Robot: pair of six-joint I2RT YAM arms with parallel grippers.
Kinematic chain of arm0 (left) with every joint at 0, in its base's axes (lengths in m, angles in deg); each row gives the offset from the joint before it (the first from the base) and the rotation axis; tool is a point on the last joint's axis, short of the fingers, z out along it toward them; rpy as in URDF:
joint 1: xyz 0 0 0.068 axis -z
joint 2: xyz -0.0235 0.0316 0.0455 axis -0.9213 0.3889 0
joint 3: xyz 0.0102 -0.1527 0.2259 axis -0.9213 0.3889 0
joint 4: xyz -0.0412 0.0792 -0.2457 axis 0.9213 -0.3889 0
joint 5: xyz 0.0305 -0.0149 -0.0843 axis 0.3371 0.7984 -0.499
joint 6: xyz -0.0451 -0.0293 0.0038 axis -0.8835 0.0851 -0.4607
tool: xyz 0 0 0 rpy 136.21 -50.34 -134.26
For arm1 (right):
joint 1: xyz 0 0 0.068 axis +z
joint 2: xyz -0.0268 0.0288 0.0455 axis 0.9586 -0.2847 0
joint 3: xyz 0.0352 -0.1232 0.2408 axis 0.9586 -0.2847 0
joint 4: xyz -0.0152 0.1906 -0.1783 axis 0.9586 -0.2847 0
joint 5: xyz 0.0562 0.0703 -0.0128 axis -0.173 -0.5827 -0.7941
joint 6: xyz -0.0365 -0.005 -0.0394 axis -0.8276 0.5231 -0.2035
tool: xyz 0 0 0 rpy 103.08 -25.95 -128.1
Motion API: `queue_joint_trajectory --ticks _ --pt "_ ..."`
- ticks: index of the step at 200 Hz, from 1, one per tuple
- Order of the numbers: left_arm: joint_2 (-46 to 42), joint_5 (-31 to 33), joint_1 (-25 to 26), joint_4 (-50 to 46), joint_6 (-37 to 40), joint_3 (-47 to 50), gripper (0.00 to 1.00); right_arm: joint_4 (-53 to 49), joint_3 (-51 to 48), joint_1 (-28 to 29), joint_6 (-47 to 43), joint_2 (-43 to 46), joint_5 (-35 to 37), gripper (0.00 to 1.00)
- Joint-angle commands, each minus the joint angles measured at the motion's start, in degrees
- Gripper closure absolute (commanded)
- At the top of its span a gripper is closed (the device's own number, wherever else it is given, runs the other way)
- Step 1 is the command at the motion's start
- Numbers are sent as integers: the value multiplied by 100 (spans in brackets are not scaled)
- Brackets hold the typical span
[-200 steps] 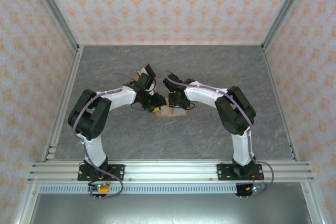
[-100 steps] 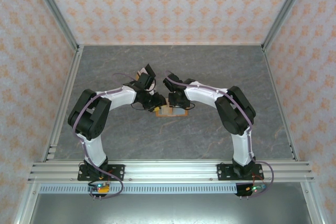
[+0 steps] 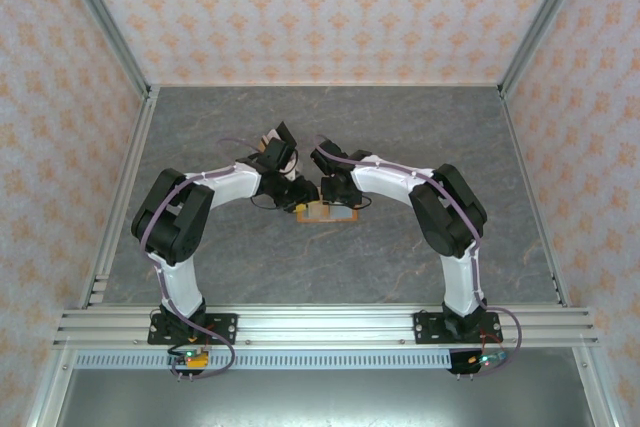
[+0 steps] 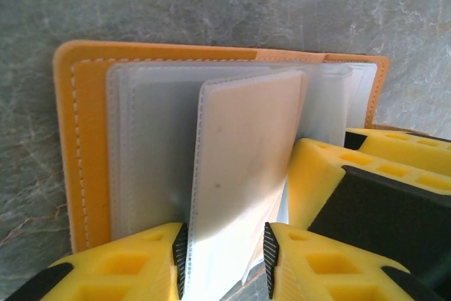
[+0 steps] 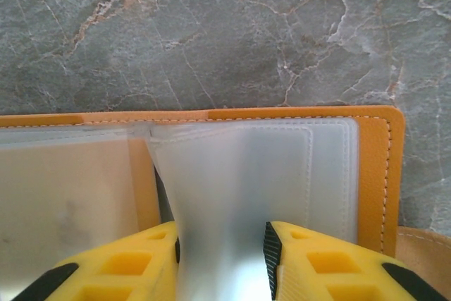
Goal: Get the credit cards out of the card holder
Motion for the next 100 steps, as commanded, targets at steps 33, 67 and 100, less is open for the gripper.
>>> queue_joint_trajectory --ticks 33,67,100 --pt "-32 53 37 -239 336 -228 82 -146 -209 -62 170 -55 -250 64" --pt "-98 171 39 -352 411 -236 92 -41 -241 -133 295 473 -410 63" --pt "-156 -177 33 -108 335 -198 86 304 -497 -221 503 1115 -677 59"
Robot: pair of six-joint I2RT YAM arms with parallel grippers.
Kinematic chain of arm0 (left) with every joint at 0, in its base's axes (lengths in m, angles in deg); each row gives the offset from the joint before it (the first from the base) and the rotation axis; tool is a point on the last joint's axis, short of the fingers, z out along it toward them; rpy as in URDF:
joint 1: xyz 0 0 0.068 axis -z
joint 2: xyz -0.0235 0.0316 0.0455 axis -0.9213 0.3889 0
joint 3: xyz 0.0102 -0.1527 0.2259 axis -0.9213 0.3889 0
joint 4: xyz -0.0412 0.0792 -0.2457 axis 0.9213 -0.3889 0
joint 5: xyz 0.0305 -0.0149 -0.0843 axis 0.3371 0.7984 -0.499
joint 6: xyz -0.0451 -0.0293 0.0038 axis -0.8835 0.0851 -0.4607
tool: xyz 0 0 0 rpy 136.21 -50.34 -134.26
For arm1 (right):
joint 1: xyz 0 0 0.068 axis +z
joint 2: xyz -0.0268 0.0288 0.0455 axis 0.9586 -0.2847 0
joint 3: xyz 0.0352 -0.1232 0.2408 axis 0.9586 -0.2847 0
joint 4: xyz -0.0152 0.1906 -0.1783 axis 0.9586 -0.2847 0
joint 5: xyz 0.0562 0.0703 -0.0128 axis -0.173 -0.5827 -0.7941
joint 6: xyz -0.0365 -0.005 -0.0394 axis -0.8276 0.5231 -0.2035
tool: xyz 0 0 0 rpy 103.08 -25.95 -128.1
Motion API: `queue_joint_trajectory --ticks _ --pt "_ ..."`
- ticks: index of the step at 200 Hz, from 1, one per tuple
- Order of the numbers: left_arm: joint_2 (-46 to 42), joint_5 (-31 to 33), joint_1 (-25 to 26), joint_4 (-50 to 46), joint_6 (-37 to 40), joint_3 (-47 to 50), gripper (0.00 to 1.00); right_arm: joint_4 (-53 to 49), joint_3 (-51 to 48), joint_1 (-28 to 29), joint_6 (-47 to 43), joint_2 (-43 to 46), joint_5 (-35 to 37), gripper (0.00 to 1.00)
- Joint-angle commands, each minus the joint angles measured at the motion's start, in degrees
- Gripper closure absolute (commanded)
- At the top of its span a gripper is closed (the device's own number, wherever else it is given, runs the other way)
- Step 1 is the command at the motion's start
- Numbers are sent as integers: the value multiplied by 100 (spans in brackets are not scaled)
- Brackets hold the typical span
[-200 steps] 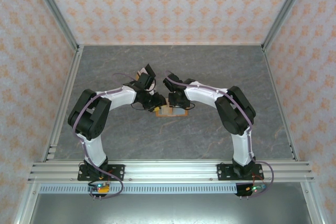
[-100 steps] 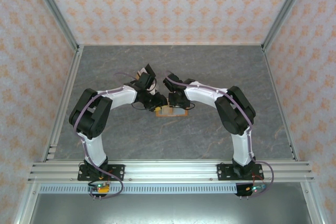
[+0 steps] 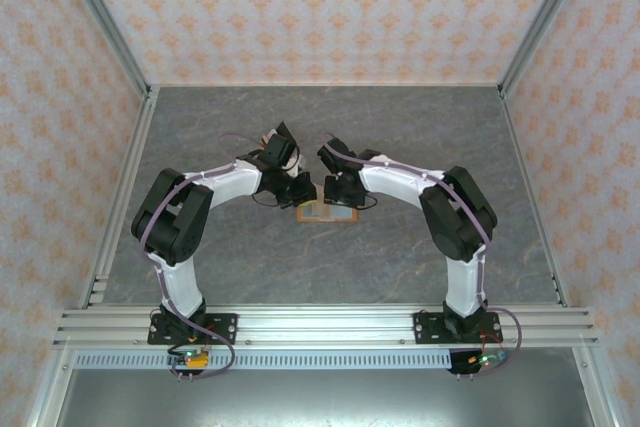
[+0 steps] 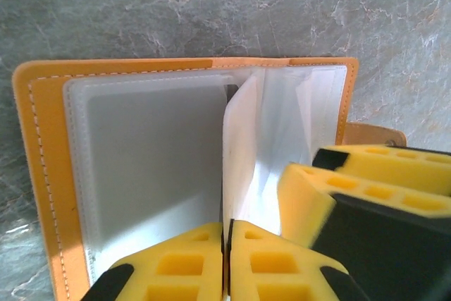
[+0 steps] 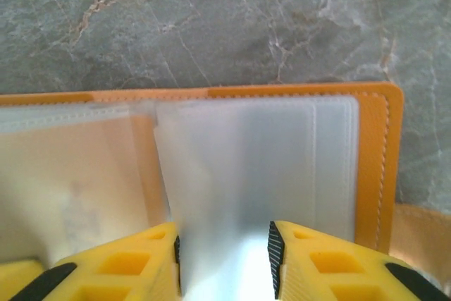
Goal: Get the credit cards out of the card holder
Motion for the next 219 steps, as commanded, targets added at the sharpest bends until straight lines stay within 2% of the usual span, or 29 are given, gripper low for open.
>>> queue_joint_trajectory --ticks 1,20,55,86,113,138,157,182,219 --pt "-154 -163 26 -1 18 -16 86 226 -183 -74 257 644 -196 59" --pt "-135 -564 51 408 -229 56 77 360 -347 -116 363 1014 -130 56" --pt "-176 -822 191 772 -536 1 61 402 -657 -189 484 1538 308 54" --pt "-68 -872 354 1001 -825 -111 48 376 -865 -219 564 1782 657 55" --pt "37 -821 383 1301 -1081 -83 41 461 -1085 -237 702 2058 1033 55" --pt "118 -733 381 1173 -1075 -136 41 409 -1076 -255 656 2117 1113 56" --pt "151 -526 372 1048 -1120 -87 42 449 -1060 -259 547 2069 973 66" --pt "232 -594 364 1569 -1443 74 45 583 -1158 -259 507 2009 860 69" --pt "-143 3 206 731 -989 16 50 486 -993 -246 281 1595 384 74"
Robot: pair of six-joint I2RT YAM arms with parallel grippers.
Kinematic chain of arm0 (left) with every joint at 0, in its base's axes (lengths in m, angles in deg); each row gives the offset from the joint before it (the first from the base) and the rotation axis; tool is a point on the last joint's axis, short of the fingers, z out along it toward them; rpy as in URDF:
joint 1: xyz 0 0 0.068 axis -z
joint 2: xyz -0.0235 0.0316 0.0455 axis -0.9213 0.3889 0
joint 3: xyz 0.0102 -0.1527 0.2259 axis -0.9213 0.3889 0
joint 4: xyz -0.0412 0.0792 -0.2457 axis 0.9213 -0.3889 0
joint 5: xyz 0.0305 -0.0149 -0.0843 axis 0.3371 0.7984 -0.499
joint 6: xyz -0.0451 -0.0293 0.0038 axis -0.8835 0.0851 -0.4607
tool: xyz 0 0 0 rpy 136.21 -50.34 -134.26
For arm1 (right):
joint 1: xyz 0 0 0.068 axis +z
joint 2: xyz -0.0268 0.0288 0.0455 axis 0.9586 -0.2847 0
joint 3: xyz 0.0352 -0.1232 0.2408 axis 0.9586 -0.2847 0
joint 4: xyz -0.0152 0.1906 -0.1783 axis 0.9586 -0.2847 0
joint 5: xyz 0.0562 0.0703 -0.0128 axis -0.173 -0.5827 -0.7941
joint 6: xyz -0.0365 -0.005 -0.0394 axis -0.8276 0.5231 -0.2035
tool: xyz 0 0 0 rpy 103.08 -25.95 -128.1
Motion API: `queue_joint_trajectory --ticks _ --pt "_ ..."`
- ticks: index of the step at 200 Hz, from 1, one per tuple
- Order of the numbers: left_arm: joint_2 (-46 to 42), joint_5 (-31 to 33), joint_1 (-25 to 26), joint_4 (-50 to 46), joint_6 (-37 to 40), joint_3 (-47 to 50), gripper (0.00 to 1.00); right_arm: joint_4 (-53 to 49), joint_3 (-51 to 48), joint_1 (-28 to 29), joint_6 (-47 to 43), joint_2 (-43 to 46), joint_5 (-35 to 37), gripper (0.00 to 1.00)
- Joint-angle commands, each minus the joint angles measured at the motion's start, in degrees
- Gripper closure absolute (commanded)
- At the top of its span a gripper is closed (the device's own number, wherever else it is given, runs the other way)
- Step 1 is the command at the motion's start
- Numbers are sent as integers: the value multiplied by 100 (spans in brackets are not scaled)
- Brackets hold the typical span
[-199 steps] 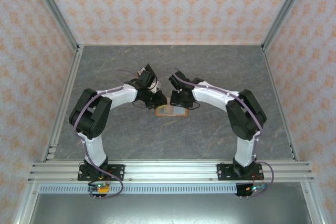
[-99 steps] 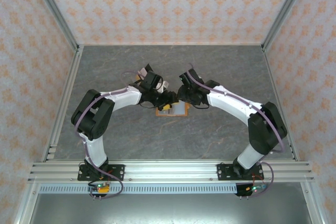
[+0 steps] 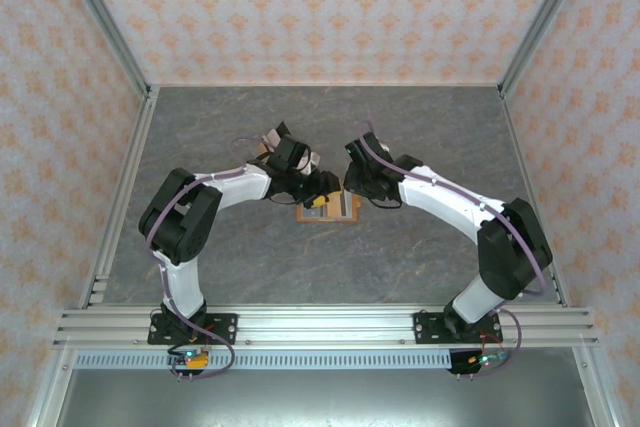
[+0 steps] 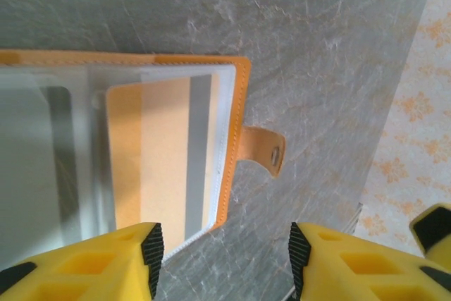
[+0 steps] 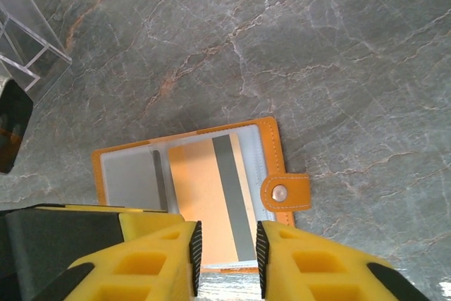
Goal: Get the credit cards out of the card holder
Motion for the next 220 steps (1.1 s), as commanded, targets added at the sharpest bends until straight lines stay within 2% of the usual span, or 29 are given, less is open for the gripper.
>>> queue_joint_trajectory --ticks 1,38,92,182,220 --pt "-306 503 -137 -485 242 6 50 -57 92 -10 -193 -309 -256 74" --pt "-336 797 -165 -962 486 -6 58 -140 267 67 -233 -804 -382 83" --pt "-108 549 -154 -724 390 -54 68 -301 385 84 -232 -1300 -286 87" --pt "310 253 -134 -606 417 -223 70 -413 549 85 -281 -1777 -390 89" --pt "405 244 -68 -728 519 -376 74 -440 598 84 -294 -1871 -406 89"
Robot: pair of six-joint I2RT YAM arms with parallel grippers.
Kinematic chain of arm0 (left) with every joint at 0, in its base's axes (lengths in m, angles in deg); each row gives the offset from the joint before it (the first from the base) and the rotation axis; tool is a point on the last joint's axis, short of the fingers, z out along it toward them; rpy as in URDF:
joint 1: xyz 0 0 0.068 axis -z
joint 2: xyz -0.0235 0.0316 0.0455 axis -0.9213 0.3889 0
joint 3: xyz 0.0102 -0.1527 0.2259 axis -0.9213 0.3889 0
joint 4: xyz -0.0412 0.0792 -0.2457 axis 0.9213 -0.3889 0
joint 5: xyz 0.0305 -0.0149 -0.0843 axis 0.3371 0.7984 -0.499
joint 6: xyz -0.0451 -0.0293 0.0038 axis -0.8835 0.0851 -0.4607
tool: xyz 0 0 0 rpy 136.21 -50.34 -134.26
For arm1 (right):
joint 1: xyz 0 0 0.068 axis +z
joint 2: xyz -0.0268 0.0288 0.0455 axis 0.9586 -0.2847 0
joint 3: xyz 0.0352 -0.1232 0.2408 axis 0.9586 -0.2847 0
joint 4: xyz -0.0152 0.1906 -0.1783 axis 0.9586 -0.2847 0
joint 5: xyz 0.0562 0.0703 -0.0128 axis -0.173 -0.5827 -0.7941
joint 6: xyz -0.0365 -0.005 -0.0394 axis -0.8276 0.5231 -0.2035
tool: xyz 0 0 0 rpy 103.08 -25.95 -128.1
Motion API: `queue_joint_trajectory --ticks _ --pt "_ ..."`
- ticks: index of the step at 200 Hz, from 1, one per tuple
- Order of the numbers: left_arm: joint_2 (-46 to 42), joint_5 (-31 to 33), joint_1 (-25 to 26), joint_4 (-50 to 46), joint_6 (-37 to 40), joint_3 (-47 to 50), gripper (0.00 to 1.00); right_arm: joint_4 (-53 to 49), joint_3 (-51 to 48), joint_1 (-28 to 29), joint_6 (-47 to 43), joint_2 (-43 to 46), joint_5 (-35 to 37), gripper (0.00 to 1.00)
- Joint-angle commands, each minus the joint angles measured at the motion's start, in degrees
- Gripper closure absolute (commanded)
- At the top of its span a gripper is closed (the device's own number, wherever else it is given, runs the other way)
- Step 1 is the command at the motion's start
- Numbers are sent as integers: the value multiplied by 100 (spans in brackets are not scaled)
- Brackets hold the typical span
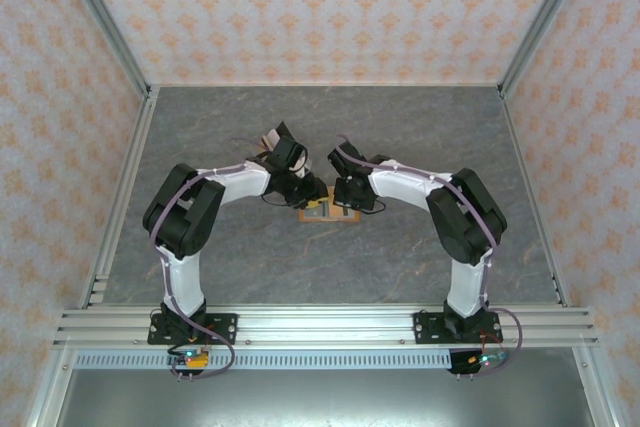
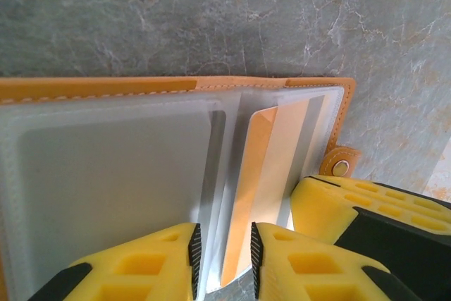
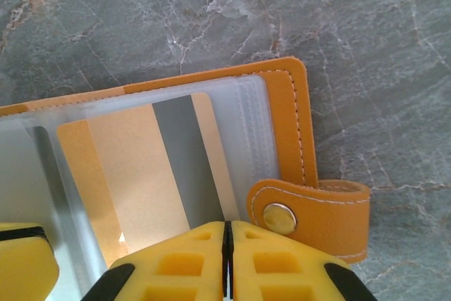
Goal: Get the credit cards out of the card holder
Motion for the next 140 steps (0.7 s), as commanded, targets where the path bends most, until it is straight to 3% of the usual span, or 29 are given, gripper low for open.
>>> queue_joint_trajectory --ticks 1,140 --pt "119 -100 83 -65 170 -209 74 -240 89 28 -74 -165 31 89" --pt "350 -13 87 -32 376 -217 74 -75 37 20 -67 -296 -295 91"
